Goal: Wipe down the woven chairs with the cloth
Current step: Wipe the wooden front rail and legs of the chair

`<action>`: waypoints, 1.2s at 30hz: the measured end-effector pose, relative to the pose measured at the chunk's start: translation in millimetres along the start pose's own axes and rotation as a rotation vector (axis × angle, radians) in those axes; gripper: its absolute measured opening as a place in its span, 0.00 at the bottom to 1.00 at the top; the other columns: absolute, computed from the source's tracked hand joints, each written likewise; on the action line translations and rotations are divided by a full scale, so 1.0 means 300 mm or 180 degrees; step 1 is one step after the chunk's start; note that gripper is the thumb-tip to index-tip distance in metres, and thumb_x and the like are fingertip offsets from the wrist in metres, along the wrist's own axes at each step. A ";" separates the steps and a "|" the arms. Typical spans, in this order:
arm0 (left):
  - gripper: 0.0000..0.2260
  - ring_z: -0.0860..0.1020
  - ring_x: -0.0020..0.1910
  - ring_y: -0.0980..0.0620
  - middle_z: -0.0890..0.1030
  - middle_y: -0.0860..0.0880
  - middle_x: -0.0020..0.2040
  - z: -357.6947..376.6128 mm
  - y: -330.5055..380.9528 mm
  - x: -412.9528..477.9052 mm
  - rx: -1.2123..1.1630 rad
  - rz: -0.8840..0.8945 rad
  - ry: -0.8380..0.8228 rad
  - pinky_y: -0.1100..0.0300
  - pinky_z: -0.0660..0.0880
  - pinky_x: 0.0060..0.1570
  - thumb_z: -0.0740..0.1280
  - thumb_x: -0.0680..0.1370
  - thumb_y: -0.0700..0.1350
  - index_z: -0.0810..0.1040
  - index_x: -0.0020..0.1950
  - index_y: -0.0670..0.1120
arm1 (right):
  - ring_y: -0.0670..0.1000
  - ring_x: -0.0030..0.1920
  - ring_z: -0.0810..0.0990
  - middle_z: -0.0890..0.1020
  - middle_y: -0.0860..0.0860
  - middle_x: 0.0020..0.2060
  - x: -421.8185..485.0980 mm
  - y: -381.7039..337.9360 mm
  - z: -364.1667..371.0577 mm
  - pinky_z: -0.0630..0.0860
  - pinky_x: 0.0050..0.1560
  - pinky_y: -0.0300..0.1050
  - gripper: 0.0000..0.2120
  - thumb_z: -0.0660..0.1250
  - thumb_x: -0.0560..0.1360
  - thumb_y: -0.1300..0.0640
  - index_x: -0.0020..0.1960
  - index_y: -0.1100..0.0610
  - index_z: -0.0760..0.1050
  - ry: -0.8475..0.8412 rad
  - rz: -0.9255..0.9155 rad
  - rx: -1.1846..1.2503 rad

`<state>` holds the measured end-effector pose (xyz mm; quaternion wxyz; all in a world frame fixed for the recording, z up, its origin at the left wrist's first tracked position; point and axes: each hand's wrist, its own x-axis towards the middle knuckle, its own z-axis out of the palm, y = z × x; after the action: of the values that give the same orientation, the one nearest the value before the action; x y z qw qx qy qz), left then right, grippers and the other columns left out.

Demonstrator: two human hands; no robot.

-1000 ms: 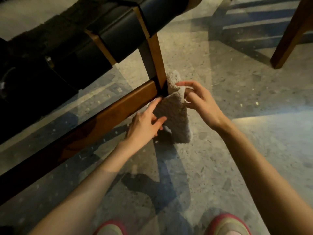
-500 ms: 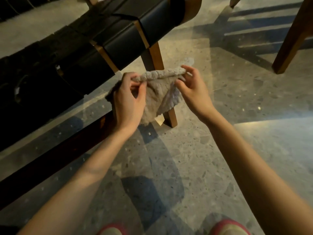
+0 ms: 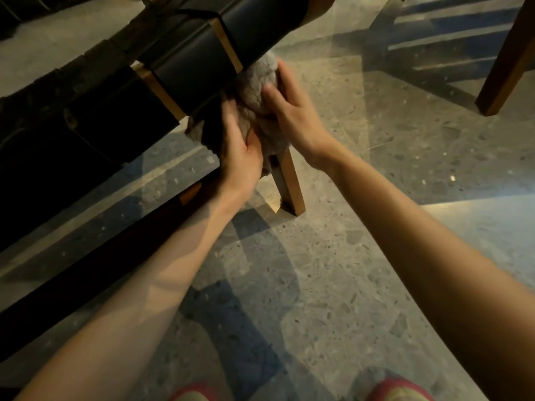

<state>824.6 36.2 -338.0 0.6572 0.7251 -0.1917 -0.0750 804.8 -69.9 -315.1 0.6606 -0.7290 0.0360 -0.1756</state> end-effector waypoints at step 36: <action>0.37 0.56 0.70 0.62 0.59 0.50 0.75 0.007 -0.146 -0.220 0.2231 0.0904 -0.0433 0.78 0.53 0.66 0.64 0.75 0.27 0.51 0.76 0.51 | 0.45 0.50 0.81 0.83 0.49 0.47 -0.219 0.277 -0.068 0.78 0.51 0.44 0.11 0.61 0.78 0.66 0.54 0.59 0.80 0.0532 0.0227 -0.0848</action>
<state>771.3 61.8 -390.7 0.3590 0.8654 -0.3475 0.0389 752.1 -81.0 -408.6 0.5586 -0.7913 0.1398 -0.2057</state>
